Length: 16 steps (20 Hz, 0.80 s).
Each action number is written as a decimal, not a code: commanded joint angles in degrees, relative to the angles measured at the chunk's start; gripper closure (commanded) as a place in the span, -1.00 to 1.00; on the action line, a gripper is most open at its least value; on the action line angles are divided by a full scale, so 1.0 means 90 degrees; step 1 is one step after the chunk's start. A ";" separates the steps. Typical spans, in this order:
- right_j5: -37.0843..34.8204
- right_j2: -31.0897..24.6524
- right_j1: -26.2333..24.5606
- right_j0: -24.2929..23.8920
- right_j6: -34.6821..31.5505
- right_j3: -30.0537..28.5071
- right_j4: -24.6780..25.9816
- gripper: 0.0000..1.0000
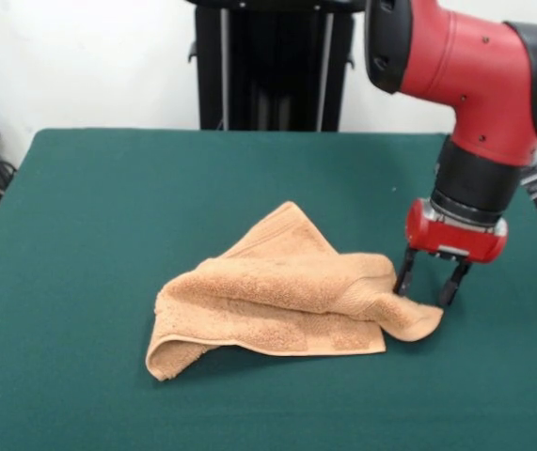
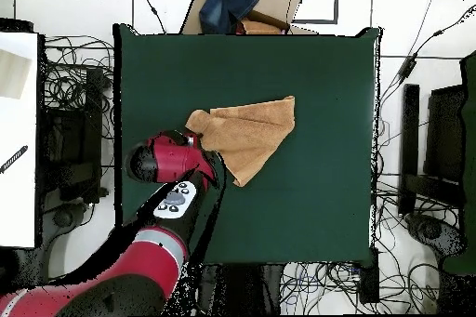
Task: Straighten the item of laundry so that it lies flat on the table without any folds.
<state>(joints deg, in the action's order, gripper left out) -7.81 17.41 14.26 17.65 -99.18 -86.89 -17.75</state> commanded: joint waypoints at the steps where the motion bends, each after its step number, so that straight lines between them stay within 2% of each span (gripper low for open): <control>1: -0.0534 -0.0599 -0.0047 -0.0045 -0.1159 -0.0022 -0.0136 -1.00; 12: -0.0860 -0.0440 0.0146 0.0037 -0.1178 -0.0028 -0.0160 -1.00; 16: -0.1212 -0.0258 0.0300 0.0167 -0.1251 0.0067 -0.0209 -1.00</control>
<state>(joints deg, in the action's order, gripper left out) -9.32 17.41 15.53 18.06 -99.18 -86.91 -17.74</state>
